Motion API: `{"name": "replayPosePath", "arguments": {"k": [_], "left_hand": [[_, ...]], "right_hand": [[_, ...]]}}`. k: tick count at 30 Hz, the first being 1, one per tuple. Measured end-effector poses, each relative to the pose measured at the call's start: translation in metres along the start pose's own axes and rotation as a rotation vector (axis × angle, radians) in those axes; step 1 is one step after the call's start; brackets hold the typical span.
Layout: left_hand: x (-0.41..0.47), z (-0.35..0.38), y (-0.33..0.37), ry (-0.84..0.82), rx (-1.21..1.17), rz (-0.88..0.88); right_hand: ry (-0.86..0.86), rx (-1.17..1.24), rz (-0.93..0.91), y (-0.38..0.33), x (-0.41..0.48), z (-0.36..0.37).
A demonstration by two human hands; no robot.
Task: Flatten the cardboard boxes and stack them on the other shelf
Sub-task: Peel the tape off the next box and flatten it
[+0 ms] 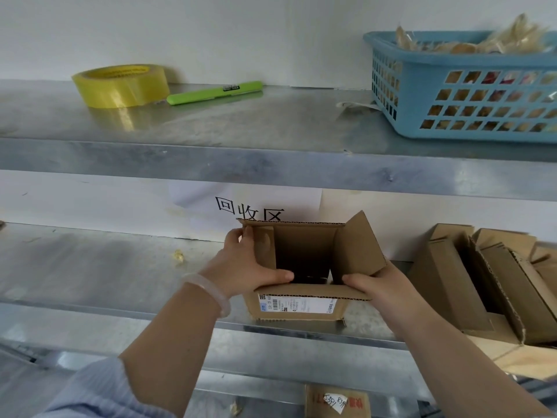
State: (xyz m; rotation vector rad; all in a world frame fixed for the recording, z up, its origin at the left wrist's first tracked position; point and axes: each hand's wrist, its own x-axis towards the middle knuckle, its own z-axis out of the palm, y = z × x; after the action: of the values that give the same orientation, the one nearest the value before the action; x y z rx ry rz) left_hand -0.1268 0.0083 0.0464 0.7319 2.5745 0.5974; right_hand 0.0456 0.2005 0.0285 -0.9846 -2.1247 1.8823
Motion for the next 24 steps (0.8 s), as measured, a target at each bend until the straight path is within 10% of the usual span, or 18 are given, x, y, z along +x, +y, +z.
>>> {"name": "replayPosePath", "arguments": {"k": [7, 15, 24], "left_hand": [[-0.003, -0.002, 0.006, 0.047, -0.090, 0.016], [-0.021, -0.016, -0.043, -0.061, -1.343, 0.001], [-0.024, 0.014, -0.049, -0.050, -1.267, 0.030]], "right_hand": [[0.047, -0.023, 0.013, 0.002, -0.001, 0.002], [0.091, 0.176, 0.113, 0.008, 0.005, 0.001], [-0.196, 0.132, -0.032, 0.033, -0.004, -0.001]]}}
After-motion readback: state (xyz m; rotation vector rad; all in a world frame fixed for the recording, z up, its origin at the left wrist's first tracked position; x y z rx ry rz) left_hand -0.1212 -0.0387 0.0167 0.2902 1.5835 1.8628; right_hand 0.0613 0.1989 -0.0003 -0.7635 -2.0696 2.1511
